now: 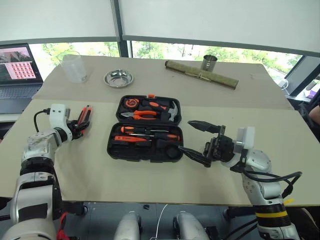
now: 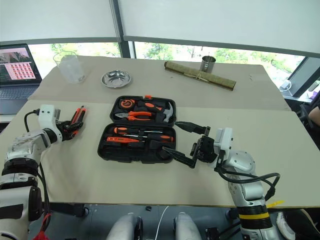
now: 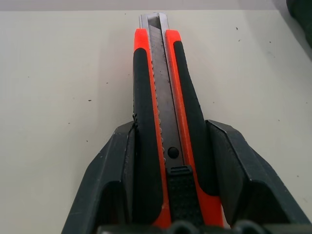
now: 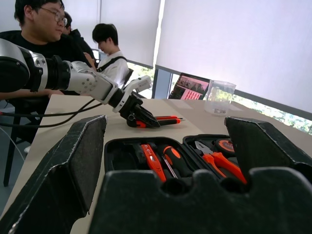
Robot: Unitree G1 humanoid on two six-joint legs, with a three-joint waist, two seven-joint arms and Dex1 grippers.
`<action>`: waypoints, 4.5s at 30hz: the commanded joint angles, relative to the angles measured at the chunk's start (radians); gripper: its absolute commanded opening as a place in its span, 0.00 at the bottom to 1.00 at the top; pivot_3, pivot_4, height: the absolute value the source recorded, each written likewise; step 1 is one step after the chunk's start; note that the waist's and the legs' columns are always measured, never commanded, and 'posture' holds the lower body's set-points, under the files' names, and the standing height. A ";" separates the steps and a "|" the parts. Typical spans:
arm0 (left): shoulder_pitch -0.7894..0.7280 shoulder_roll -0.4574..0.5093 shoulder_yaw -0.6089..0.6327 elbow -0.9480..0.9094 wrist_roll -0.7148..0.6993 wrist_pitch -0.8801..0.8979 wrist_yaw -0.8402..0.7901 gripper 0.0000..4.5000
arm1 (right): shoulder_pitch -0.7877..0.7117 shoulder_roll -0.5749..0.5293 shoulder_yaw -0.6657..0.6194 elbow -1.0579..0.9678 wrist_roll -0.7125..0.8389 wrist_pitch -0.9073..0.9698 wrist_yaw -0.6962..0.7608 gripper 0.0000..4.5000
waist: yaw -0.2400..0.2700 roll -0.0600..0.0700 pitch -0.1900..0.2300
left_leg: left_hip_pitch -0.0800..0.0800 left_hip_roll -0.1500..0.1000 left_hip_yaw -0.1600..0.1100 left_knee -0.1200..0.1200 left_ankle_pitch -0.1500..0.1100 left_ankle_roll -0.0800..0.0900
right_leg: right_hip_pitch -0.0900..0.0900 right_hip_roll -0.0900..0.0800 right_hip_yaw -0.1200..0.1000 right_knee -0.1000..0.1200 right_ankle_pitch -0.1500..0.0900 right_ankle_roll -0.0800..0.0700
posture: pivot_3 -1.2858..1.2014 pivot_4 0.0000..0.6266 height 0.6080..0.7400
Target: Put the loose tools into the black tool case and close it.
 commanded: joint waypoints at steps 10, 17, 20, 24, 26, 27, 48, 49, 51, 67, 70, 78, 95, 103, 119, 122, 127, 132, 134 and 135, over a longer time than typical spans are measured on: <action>0.194 0.155 -0.113 -0.562 -0.147 -0.255 -0.741 0.38 | 0.036 -0.079 -0.074 -0.037 0.028 0.009 0.019 1.00 | 0.008 0.000 0.001 | -0.010 -0.001 0.001 0.003 0.000 0.000 | -0.010 -0.001 0.000 0.004 0.000 0.000 | 0.52 0.24 1.00; 0.123 0.085 -0.356 -0.647 0.005 -0.263 -0.800 0.38 | 0.042 -0.071 -0.064 -0.022 0.006 -0.015 0.008 1.00 | 0.010 0.001 0.001 | -0.009 0.000 0.001 0.004 0.000 0.000 | -0.010 0.001 0.001 0.004 0.000 0.000 | 0.52 0.24 1.00; 0.078 0.054 -0.415 -0.594 0.060 -0.283 -0.797 0.38 | 0.043 -0.061 -0.064 -0.042 0.004 -0.006 -0.017 1.00 | 0.001 0.001 0.001 | -0.010 0.000 0.001 0.005 0.000 0.000 | -0.010 0.002 0.003 0.005 0.000 0.000 | 0.52 0.24 1.00; 0.049 0.036 -0.458 -0.540 0.125 -0.337 -0.786 0.38 | 0.065 -0.074 -0.077 -0.053 0.007 -0.008 -0.019 1.00 | -0.003 0.001 0.001 | -0.010 0.001 0.000 0.004 0.000 0.000 | -0.011 0.003 0.003 0.005 0.000 0.000 | 0.52 0.24 1.00; 0.035 0.028 -0.466 -0.526 0.134 -0.346 -0.793 0.38 | 0.072 -0.076 -0.079 -0.062 0.007 -0.007 -0.027 1.00 | -0.002 0.001 0.001 | -0.010 0.001 0.000 0.004 0.000 0.000 | -0.011 0.003 0.003 0.004 0.000 0.000 | 0.52 0.24 1.00; 0.032 0.029 -0.471 -0.522 0.138 -0.352 -0.806 0.38 | 0.076 -0.076 -0.080 -0.067 0.008 -0.006 -0.032 1.00 | -0.001 0.001 0.001 | -0.010 0.001 0.000 0.004 0.000 0.000 | -0.011 0.003 0.003 0.004 0.000 0.000 | 0.52 0.24 1.00; 0.039 0.028 -0.515 -0.486 0.193 -0.392 -0.850 0.61 | 0.060 -0.085 -0.071 -0.057 0.004 0.003 -0.045 1.00 | -0.001 0.001 0.001 | -0.009 0.001 0.001 0.005 0.000 0.000 | -0.010 0.003 0.004 0.005 0.000 0.000 | 0.52 0.24 1.00; 0.038 0.026 -0.508 -0.488 0.181 -0.379 -0.851 0.67 | 0.060 -0.084 -0.071 -0.057 0.004 0.002 -0.044 1.00 | 0.000 0.001 0.001 | -0.009 0.001 0.000 0.005 0.000 0.000 | -0.010 0.003 0.004 0.005 0.000 0.000 | 0.52 0.24 1.00; 0.033 0.017 -0.483 -0.488 0.152 -0.369 -0.847 0.81 | 0.062 -0.084 -0.071 -0.056 0.004 0.000 -0.041 1.00 | -0.001 0.001 0.001 | -0.009 0.001 0.000 0.005 0.000 0.001 | -0.010 0.003 0.004 0.005 0.000 0.000 | 0.52 0.24 1.00; 0.071 -0.035 -0.298 -0.520 -0.055 -0.369 -0.842 0.39 | 0.069 -0.061 -0.065 -0.024 -0.008 -0.023 -0.034 1.00 | -0.002 0.001 0.001 | -0.009 0.001 0.000 0.005 0.000 0.001 | -0.010 0.003 0.004 0.005 0.000 0.000 | 0.52 0.24 1.00; 0.104 -0.052 -0.311 -0.506 -0.024 -0.414 -0.804 0.17 | 0.073 -0.057 -0.062 -0.024 -0.011 -0.022 -0.033 1.00 | -0.001 0.001 0.001 | -0.009 0.001 0.000 0.005 0.000 0.001 | -0.010 0.003 0.004 0.005 0.000 0.000 | 0.52 0.24 1.00; 0.154 -0.075 -0.354 -0.455 0.056 -0.484 -0.754 0.00 | 0.081 -0.069 -0.076 -0.028 -0.007 -0.020 -0.029 1.00 | 0.001 0.001 0.001 | -0.009 0.001 0.000 0.006 0.000 0.001 | -0.010 0.003 0.003 0.005 0.000 0.000 | 0.52 0.24 1.00; 0.215 -0.122 -0.462 -0.432 0.184 -0.352 -0.600 0.00 | 0.089 -0.075 -0.086 -0.032 -0.014 -0.022 -0.044 1.00 | 0.015 0.018 -0.010 | 0.020 0.000 0.001 0.004 -0.001 0.001 | 0.022 0.001 0.003 -0.002 -0.005 0.008 | 0.52 0.24 1.00; 0.277 -0.085 -0.184 -0.591 -0.142 -0.338 -0.668 0.25 | 0.183 -0.162 -0.216 -0.020 -0.003 -0.012 -0.043 1.00 | 0.010 0.017 -0.010 | 0.014 0.000 0.001 0.003 -0.001 0.002 | 0.017 0.000 0.003 -0.003 -0.001 0.002 | 0.52 0.24 1.00; 0.611 0.065 0.050 -0.832 -0.396 -0.256 -0.831 0.99 | 0.331 -0.375 -0.281 0.199 -0.182 -0.150 0.094 1.00 | -0.004 0.017 -0.008 | 0.004 0.001 0.003 0.003 -0.002 0.004 | 0.005 0.000 0.004 -0.004 -0.004 0.004 | 0.52 0.24 1.00; 0.613 0.049 0.018 -0.882 -0.397 -0.239 -0.819 0.99 | 0.196 -0.437 -0.173 0.186 -0.237 -0.046 0.119 1.00 | -0.009 0.017 -0.007 | 0.007 0.002 0.002 0.003 -0.002 0.004 | 0.006 0.000 0.007 -0.004 -0.003 0.005 | 0.52 0.24 1.00; 0.615 0.025 -0.012 -0.933 -0.387 -0.227 -0.785 0.99 | 0.015 -0.480 0.007 0.191 -0.347 0.081 0.148 1.00 | -0.003 0.016 -0.007 | 0.004 0.001 0.004 0.002 -0.002 0.004 | 0.004 0.001 0.006 -0.004 -0.001 0.001 | 0.52 0.24 1.00; 0.644 0.020 -0.017 -0.987 -0.406 -0.220 -0.774 1.00 | -0.065 -0.485 0.105 0.235 -0.431 0.120 0.151 0.94 | 0.007 0.016 -0.006 | 0.000 0.000 0.003 0.002 -0.003 0.005 | 0.002 0.000 0.004 -0.006 -0.002 0.002 | 0.52 0.24 1.00; 0.656 0.014 -0.009 -1.016 -0.428 -0.205 -0.759 1.00 | -0.085 -0.478 0.115 0.245 -0.432 0.151 0.146 0.83 | 0.006 0.016 -0.006 | -0.001 0.000 0.004 0.002 -0.003 0.006 | 0.002 0.000 0.004 -0.010 -0.001 0.003 | 0.52 0.24 1.00; 0.661 0.014 -0.007 -1.025 -0.431 -0.201 -0.753 1.00 | -0.092 -0.476 0.118 0.248 -0.431 0.159 0.147 0.76 | 0.006 0.016 -0.006 | -0.001 0.000 0.004 0.002 -0.003 0.006 | 0.002 -0.001 0.004 -0.010 -0.001 0.003 | 0.52 0.24 1.00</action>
